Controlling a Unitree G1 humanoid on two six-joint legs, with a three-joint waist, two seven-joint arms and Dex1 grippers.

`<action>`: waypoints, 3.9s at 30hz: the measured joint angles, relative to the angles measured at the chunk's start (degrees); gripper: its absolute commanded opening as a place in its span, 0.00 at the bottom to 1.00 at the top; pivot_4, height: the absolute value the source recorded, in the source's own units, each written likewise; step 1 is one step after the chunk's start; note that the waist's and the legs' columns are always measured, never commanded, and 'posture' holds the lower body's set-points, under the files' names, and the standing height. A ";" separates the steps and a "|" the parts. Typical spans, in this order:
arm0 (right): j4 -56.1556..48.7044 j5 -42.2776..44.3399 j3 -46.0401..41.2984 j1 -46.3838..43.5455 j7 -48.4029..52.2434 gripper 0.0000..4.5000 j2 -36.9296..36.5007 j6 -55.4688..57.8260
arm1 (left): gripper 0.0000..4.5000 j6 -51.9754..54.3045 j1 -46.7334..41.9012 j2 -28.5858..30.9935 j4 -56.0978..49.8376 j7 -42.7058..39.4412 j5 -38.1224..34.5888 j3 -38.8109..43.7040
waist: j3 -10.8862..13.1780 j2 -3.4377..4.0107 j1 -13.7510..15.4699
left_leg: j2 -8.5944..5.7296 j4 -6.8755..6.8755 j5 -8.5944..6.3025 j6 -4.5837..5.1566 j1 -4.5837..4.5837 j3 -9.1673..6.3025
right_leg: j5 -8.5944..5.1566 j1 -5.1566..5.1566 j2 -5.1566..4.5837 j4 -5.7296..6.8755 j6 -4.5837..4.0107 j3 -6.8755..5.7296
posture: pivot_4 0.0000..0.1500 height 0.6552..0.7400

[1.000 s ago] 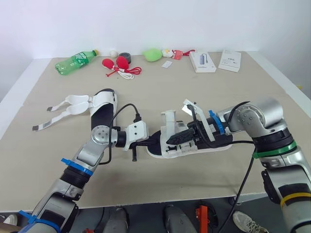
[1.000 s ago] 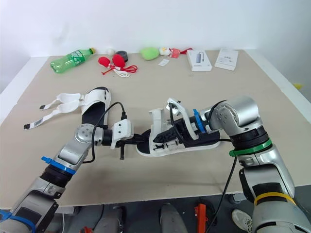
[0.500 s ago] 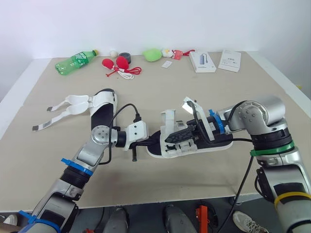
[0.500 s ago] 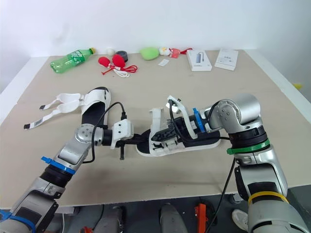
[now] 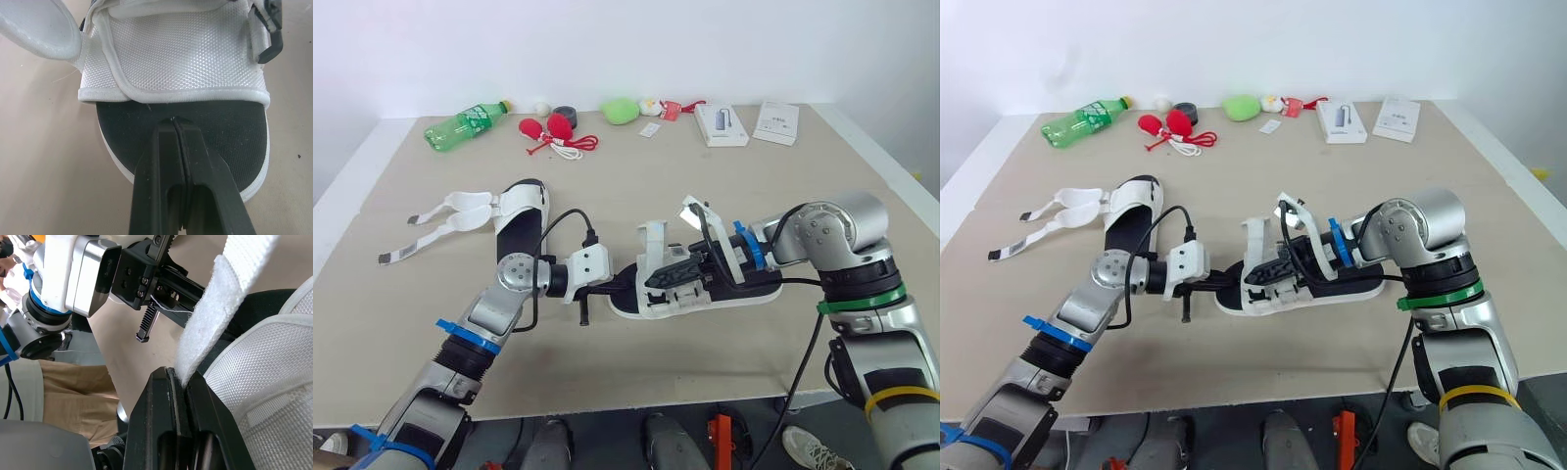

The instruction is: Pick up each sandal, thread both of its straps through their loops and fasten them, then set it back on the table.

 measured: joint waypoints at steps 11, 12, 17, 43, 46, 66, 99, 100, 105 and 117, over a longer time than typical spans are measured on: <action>0.65 -2.28 2.32 0.73 -0.97 0.02 -0.18 -2.30 | 0.00 -0.03 0.00 -0.04 0.00 0.29 0.08 0.01 | 0.00 0.00 0.00 | 0.00 0.00 0.00 0.00 0.00 0.00 | 0.00 0.00 0.00 0.00 0.00 0.00 | 1.00 1.00; 0.64 -2.64 3.00 0.85 -0.90 0.02 -0.25 -2.87 | 0.00 -0.02 0.00 -0.04 0.00 0.33 0.08 0.01 | 0.00 0.00 0.00 | 0.00 0.00 0.00 0.00 0.00 0.00 | 0.00 0.00 0.00 0.00 0.00 0.00 | 1.00 1.00; 0.64 -3.55 3.70 0.89 0.09 0.02 -0.43 -4.34 | 0.00 0.03 0.05 -0.04 0.01 0.65 0.11 0.01 | 0.00 0.00 -0.01 | 0.00 0.01 0.00 0.00 0.02 0.00 | 0.03 0.01 0.01 0.00 0.01 0.00 | 1.00 1.00; -6.26 -4.58 2.23 1.33 1.37 0.76 -3.46 -11.59 | 0.00 -0.80 -0.12 -0.33 0.79 0.70 0.32 0.04 | 0.00 0.00 -0.01 | 0.00 0.06 0.01 -0.01 0.02 0.00 | 0.11 0.01 0.00 0.00 0.03 0.00 | 1.00 1.00; -4.29 -5.37 1.08 -0.14 1.09 0.76 -3.31 -12.08 | 0.00 -1.01 -0.15 -0.40 0.98 0.58 0.30 0.02 | 0.00 0.00 -0.02 | 0.01 0.04 0.01 -0.01 0.02 0.00 | 0.08 0.01 0.01 0.00 0.01 0.00 | 1.00 1.00; 1.28 -6.60 -1.56 -1.62 -2.25 0.01 2.08 -11.46 | 0.00 -1.12 -0.20 -0.49 1.08 0.65 0.32 0.01 | 0.00 0.01 0.00 | 0.00 0.04 0.01 -0.01 0.00 0.00 | 0.09 0.00 0.01 0.00 0.02 0.00 | 1.00 1.00; -11.94 -2.65 -7.99 7.89 -7.20 0.42 2.34 -10.63 | 0.00 -1.95 -0.74 -0.67 2.12 -0.23 0.34 -0.01 | -0.01 0.01 0.02 | 0.00 0.03 0.01 -0.01 0.00 -0.02 | 0.06 0.02 0.00 0.00 0.02 0.00 | 1.00 1.00; -12.31 -2.11 -8.05 7.97 -7.19 0.42 2.34 -10.17 | 0.00 -1.95 -0.73 -0.67 2.12 -0.21 0.34 -0.01 | -0.01 0.01 0.01 | 0.00 0.03 0.01 -0.01 0.00 -0.02 | 0.06 0.02 0.00 0.00 0.02 0.00 | 1.00 1.00; -13.91 -0.58 -8.33 9.41 -7.40 0.42 2.35 -8.69 | 0.00 -1.93 -0.73 -0.68 2.11 -0.16 0.34 -0.02 | -0.01 0.01 0.01 | 0.00 0.03 0.01 0.00 0.00 -0.02 | 0.06 0.02 0.00 0.00 0.02 0.00 | 1.00 1.00; -14.07 -0.66 -8.32 11.68 -8.55 0.01 2.54 -9.27 | 0.00 -1.91 -0.73 -0.68 2.11 -0.14 0.36 -0.04 | -0.01 0.01 0.01 | 0.00 0.03 0.01 -0.01 0.01 -0.02 | 0.06 0.03 0.00 0.00 0.02 0.00 | 1.00 1.00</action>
